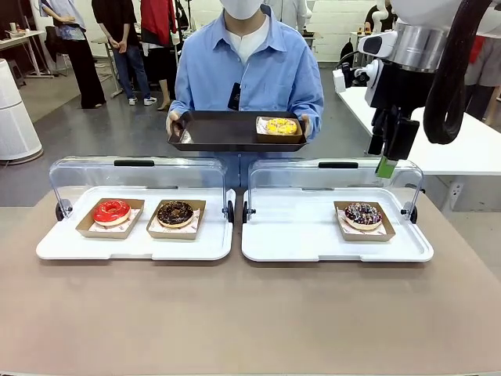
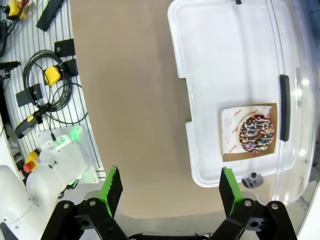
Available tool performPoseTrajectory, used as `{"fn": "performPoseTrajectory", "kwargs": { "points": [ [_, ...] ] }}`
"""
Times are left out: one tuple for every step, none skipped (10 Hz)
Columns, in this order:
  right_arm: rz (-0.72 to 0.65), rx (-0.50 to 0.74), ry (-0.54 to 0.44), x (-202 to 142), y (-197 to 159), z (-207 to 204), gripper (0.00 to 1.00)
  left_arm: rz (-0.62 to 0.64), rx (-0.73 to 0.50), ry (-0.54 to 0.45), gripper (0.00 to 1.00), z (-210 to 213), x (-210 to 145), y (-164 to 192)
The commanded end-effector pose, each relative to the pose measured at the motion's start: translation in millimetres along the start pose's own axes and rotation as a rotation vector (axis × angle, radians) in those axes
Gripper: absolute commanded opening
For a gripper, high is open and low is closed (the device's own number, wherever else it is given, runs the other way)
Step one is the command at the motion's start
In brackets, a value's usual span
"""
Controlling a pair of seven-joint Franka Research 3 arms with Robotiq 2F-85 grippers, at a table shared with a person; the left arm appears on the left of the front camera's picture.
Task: Provide the desired donut to the person.
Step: Pick up and lift the Paper togo box containing the Donut pointed at by the person.
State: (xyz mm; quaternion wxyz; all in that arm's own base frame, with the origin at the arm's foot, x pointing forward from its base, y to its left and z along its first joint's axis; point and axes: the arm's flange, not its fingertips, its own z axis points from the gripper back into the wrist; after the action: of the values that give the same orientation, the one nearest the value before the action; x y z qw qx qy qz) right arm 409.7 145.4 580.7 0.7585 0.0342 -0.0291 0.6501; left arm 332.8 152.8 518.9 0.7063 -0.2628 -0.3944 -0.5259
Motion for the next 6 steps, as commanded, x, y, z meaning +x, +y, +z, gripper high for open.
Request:
{"fn": "performPoseTrajectory", "kwargs": {
  "points": [
    [-0.002,0.006,0.003,0.1,1.3,1.1,1.0,-0.003,0.001,-0.009,1.0,1.3,0.0,-1.1],
    [-0.002,0.006,0.003,0.1,1.3,1.1,1.0,-0.003,0.001,-0.009,1.0,1.3,0.0,-1.1],
    [-0.002,0.006,0.003,0.1,1.3,1.1,1.0,-0.003,0.001,-0.009,1.0,1.3,0.0,-1.1],
    [-0.002,0.006,0.003,0.1,1.3,1.1,1.0,-0.003,0.001,-0.009,1.0,1.3,0.0,-1.1],
    [-0.002,0.006,0.003,0.1,1.3,1.1,1.0,-0.003,0.001,-0.009,1.0,1.3,0.0,-1.1],
    [-0.002,0.006,0.003,0.1,1.3,1.1,1.0,-0.003,0.001,-0.009,1.0,1.3,0.0,-1.1]
  ]
}}
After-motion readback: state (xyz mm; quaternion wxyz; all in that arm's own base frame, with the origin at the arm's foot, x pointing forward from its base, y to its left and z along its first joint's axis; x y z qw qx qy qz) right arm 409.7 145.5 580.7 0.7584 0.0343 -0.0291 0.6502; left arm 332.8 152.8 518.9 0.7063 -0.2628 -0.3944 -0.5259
